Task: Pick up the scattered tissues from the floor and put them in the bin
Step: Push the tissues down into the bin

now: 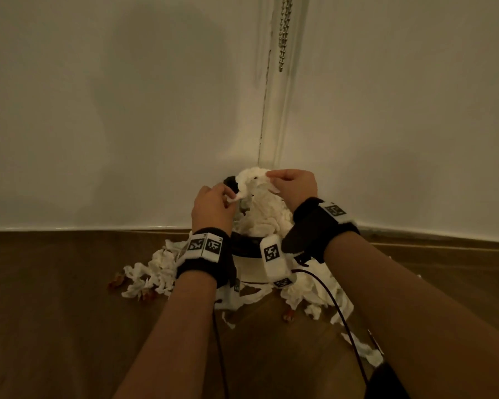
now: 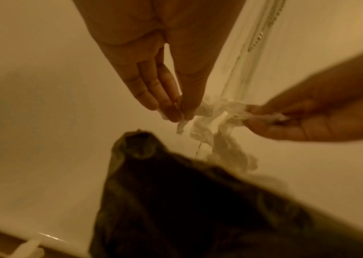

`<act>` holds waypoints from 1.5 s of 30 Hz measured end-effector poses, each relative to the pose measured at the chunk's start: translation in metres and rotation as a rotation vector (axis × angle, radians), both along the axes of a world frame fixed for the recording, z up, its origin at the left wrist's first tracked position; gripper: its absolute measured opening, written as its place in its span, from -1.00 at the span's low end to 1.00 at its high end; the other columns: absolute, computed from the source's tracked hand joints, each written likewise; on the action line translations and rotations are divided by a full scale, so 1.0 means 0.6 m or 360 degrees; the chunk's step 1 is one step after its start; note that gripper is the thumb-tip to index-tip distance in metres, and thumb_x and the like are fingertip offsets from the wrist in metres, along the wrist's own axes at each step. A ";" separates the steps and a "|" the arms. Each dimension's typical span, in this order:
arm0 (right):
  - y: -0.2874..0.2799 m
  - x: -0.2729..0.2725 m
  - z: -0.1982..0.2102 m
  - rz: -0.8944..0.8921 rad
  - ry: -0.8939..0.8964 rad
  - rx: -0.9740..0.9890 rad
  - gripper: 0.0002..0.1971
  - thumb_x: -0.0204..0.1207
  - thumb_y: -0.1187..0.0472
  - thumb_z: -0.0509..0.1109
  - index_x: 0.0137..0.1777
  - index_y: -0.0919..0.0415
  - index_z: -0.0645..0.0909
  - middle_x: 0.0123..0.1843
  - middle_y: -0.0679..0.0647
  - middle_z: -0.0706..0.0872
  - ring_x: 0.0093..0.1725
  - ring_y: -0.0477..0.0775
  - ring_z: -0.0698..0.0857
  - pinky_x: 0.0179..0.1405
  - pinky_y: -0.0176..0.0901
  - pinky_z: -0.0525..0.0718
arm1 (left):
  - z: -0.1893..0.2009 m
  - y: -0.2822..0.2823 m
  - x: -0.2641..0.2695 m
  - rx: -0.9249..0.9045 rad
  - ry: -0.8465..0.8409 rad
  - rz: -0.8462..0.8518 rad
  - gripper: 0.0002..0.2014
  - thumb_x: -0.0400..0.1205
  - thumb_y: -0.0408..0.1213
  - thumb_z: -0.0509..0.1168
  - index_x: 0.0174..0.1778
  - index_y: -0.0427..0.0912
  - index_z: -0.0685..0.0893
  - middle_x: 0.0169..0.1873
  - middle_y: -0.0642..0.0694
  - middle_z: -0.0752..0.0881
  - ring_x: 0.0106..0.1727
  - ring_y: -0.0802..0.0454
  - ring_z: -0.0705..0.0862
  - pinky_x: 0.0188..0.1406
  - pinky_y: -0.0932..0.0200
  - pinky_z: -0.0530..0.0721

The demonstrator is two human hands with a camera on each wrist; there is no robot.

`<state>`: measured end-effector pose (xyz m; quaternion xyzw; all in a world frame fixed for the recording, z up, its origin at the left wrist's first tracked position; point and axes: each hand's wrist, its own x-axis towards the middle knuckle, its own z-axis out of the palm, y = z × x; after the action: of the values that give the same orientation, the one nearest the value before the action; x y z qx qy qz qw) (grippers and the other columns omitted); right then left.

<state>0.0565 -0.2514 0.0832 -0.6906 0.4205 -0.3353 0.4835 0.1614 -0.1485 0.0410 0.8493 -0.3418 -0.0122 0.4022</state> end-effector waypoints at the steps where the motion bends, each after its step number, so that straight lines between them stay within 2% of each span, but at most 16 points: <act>1: 0.004 0.005 0.000 0.0087 0.0206 -0.0176 -0.77 0.56 0.35 0.28 0.07 0.29 0.76 0.13 0.20 0.76 0.13 0.15 0.70 0.20 -0.16 0.64 | -0.005 -0.002 -0.001 0.0120 -0.0035 -0.0027 -0.93 0.56 -0.26 0.36 -0.14 0.01 0.63 -0.13 -0.03 0.49 -0.12 -0.08 0.64 -0.20 0.19 0.48; 3: 0.015 0.014 0.001 0.0296 0.0587 -0.0438 -0.71 0.61 0.32 0.19 0.14 0.33 0.73 0.20 0.22 0.72 0.20 0.16 0.66 0.17 -0.23 0.53 | -0.016 -0.006 -0.003 0.0350 -0.0120 -0.0102 -0.89 0.59 -0.27 0.32 0.00 -0.03 0.69 -0.02 -0.09 0.52 -0.07 -0.12 0.64 -0.14 0.15 0.52; 5: 0.028 0.021 -0.001 0.0536 0.0875 -0.0522 -0.68 0.64 0.32 0.12 0.24 0.40 0.63 0.27 0.28 0.64 0.29 0.23 0.59 0.25 -0.15 0.47 | -0.021 -0.012 -0.005 0.0536 -0.0239 -0.0189 -0.79 0.65 -0.29 0.22 0.13 -0.06 0.70 0.08 -0.17 0.55 0.00 -0.18 0.63 0.01 0.07 0.55; 6: 0.034 0.026 -0.006 0.0645 0.1000 -0.0510 -0.67 0.65 0.32 0.10 0.30 0.41 0.57 0.31 0.31 0.60 0.34 0.27 0.54 0.34 -0.06 0.44 | -0.022 -0.015 -0.006 0.0611 -0.0309 -0.0226 -0.77 0.66 -0.30 0.18 0.13 -0.07 0.70 0.08 -0.17 0.58 0.01 -0.18 0.63 0.07 0.05 0.53; 9: 0.040 0.034 -0.024 0.0874 0.1240 -0.0416 -0.53 0.63 0.32 0.12 0.55 0.21 0.29 0.55 0.29 0.36 0.56 0.35 0.28 0.55 0.24 0.18 | -0.023 -0.021 -0.016 0.0823 -0.0473 -0.0270 -0.77 0.63 -0.32 0.13 0.01 -0.04 0.68 -0.05 -0.07 0.67 0.01 -0.07 0.64 0.20 0.03 0.38; 10: 0.039 0.036 -0.030 0.0901 0.1257 -0.0374 -0.46 0.61 0.31 0.16 0.59 0.12 0.21 0.61 0.26 0.27 0.60 0.32 0.19 0.57 0.26 0.13 | -0.023 -0.021 -0.019 0.0854 -0.0485 -0.0247 -0.76 0.62 -0.32 0.12 0.02 -0.01 0.67 -0.11 -0.02 0.69 0.00 -0.05 0.65 0.23 0.00 0.33; 12: 0.039 0.038 -0.034 0.0942 0.1306 -0.0407 -0.40 0.58 0.30 0.21 0.60 0.06 0.16 0.63 0.24 0.24 0.62 0.30 0.16 0.58 0.26 0.15 | -0.022 -0.019 -0.022 0.0829 -0.0471 -0.0187 -0.76 0.62 -0.30 0.11 0.08 0.03 0.62 -0.17 0.02 0.70 0.00 -0.04 0.65 0.24 -0.06 0.27; 18: 0.035 0.024 -0.014 0.0803 0.1046 -0.0476 -0.46 0.61 0.39 0.11 0.59 0.12 0.24 0.56 0.19 0.36 0.53 0.24 0.35 0.54 0.02 0.29 | -0.011 -0.006 -0.027 0.0521 -0.0290 -0.0134 -0.66 0.60 -0.32 0.14 0.25 0.07 0.52 0.08 0.01 0.65 0.14 -0.04 0.61 0.27 -0.08 0.20; 20: 0.035 0.020 -0.005 0.0785 0.0950 -0.0475 -0.46 0.60 0.43 0.09 0.59 0.16 0.26 0.57 0.18 0.35 0.54 0.19 0.33 0.55 -0.02 0.27 | -0.009 -0.001 -0.028 0.0392 -0.0233 -0.0087 -0.67 0.63 -0.31 0.11 0.27 0.09 0.52 0.11 0.01 0.63 0.15 -0.03 0.60 0.27 -0.06 0.22; 26: 0.038 0.007 -0.011 0.0681 0.0860 -0.0541 -0.51 0.57 0.43 0.10 0.48 0.16 0.43 0.45 0.19 0.45 0.43 0.16 0.45 0.47 -0.03 0.39 | -0.013 0.022 -0.038 0.0032 -0.0163 0.0046 -0.78 0.65 -0.26 0.08 0.16 0.01 0.51 0.06 -0.01 0.60 0.06 -0.05 0.61 0.17 -0.03 0.35; 29: 0.034 0.000 -0.021 0.0538 0.0796 -0.0559 -0.57 0.58 0.40 0.09 0.39 0.14 0.53 0.39 0.17 0.49 0.37 0.15 0.50 0.43 -0.03 0.45 | -0.026 0.038 -0.043 -0.0065 -0.0104 0.0086 -0.84 0.64 -0.26 0.14 0.11 0.00 0.47 -0.04 0.04 0.54 -0.04 -0.03 0.61 0.16 -0.06 0.41; 34: 0.040 -0.018 -0.040 0.0195 0.0630 -0.0628 -0.68 0.58 0.30 0.14 0.22 0.10 0.63 0.26 0.18 0.57 0.25 0.21 0.54 0.32 0.13 0.50 | -0.049 0.068 -0.055 -0.0110 0.0005 0.0179 -0.86 0.62 -0.24 0.19 0.06 0.04 0.44 -0.11 0.09 0.50 -0.10 -0.04 0.64 0.14 -0.07 0.51; 36: 0.048 -0.024 -0.045 0.0142 0.0587 -0.0662 -0.71 0.58 0.28 0.16 0.19 0.10 0.64 0.21 0.17 0.58 0.20 0.21 0.56 0.27 0.09 0.52 | -0.058 0.078 -0.061 -0.0116 0.0046 0.0207 -0.85 0.62 -0.25 0.19 0.07 0.02 0.45 -0.10 0.05 0.55 -0.10 -0.04 0.64 0.12 -0.04 0.50; 40: 0.068 -0.031 -0.043 0.0132 0.0484 -0.0745 -0.75 0.56 0.28 0.19 0.11 0.12 0.65 0.14 0.13 0.63 0.17 0.12 0.57 0.15 -0.16 0.49 | -0.072 0.096 -0.073 -0.0120 0.0141 0.0247 -0.82 0.61 -0.26 0.19 0.11 0.01 0.47 -0.02 -0.01 0.61 -0.05 -0.04 0.64 0.14 -0.05 0.54; 43: 0.095 -0.032 -0.044 0.0168 0.0349 -0.0717 -0.81 0.55 0.25 0.22 0.05 0.13 0.65 -0.04 0.03 0.65 -0.06 0.00 0.61 -0.03 -0.17 0.58 | -0.084 0.111 -0.078 -0.0105 0.0171 0.0277 -0.84 0.61 -0.28 0.18 0.09 -0.02 0.49 -0.02 0.00 0.60 -0.02 -0.03 0.62 0.15 -0.10 0.56; 45: 0.119 -0.030 -0.056 0.0211 0.0289 -0.0696 -0.85 0.56 0.20 0.24 -0.01 0.13 0.63 -0.29 -0.08 0.60 -0.31 -0.12 0.55 -0.27 -0.34 0.52 | -0.097 0.122 -0.079 -0.0075 0.0213 0.0318 -0.86 0.61 -0.27 0.16 0.07 -0.04 0.49 -0.05 0.02 0.57 0.00 -0.05 0.62 0.17 -0.11 0.56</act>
<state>0.0385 -0.1797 0.0498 -0.8323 0.3333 -0.3225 0.3037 0.1142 -0.0751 -0.0170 0.8666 -0.2281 -0.0207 0.4433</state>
